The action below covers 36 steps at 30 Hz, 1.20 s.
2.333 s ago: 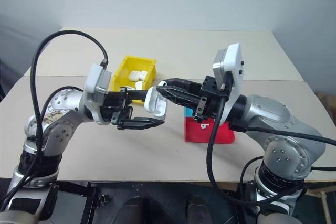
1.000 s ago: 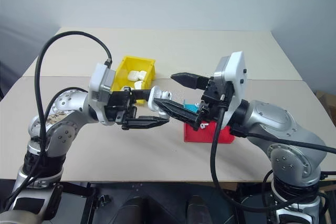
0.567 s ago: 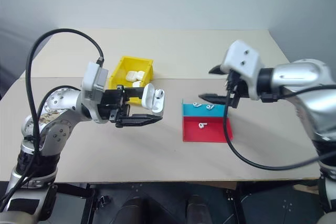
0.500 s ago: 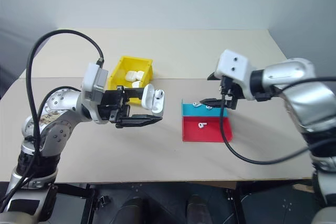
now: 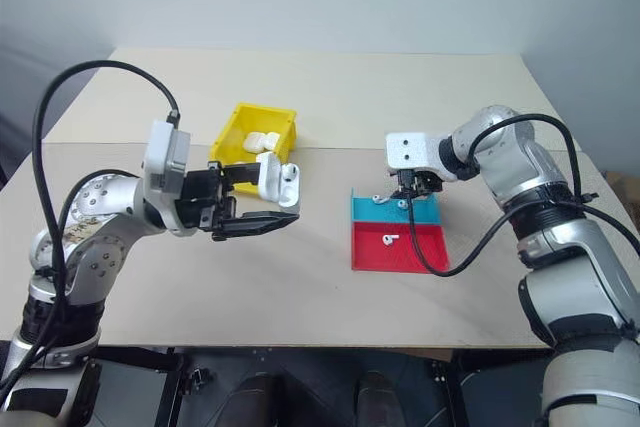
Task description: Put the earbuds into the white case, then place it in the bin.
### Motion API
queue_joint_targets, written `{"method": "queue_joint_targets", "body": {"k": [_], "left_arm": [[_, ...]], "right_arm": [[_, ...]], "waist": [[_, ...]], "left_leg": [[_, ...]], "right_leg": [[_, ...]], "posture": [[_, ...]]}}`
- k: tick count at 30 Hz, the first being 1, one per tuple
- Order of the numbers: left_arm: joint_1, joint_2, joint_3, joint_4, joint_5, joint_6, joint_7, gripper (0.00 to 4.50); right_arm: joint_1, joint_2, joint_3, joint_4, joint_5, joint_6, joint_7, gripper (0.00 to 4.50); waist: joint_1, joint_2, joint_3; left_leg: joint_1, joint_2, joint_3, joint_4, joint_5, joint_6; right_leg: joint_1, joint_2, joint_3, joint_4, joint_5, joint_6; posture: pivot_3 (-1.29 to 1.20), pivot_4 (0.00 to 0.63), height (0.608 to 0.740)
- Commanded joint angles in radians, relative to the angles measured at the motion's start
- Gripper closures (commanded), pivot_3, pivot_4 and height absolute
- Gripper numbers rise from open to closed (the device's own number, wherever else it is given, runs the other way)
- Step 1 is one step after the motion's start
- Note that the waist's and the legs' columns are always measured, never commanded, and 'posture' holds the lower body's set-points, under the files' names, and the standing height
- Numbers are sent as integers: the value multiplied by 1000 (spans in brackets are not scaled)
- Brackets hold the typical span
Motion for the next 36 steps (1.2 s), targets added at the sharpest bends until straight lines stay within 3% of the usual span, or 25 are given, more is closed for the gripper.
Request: {"method": "queue_joint_targets", "body": {"k": [1,14,22,36], "left_arm": [[8,12,28,-46,-6,-24,5,1766],[38,25,43,-97,-14,-13,53,1766],[47,28,51,-109,-16,-12,71,1766],[78,39,66,-141,-23,-9,94,1766]], "right_arm": [[-72,18,11,107,-65,-176,46,1859],[-192,135,76,454,-303,-456,-71,1859],[-212,175,88,541,-393,-485,-170,1859],[-193,209,59,577,-395,-472,-194,1859]], "waist": [[-2,0,0],[-14,1,1],[-27,2,1],[-30,2,1]], "left_leg": [[0,0,0,0,0,0],[0,0,0,0,1,-1],[1,0,0,0,1,-2],[6,0,0,-1,1,-2]], "right_leg": [[0,0,0,0,0,0],[0,0,0,1,0,0],[0,0,0,2,0,0],[4,0,1,4,0,0]], "posture": [[0,150,740],[0,150,740],[0,150,740],[0,150,740]]}}
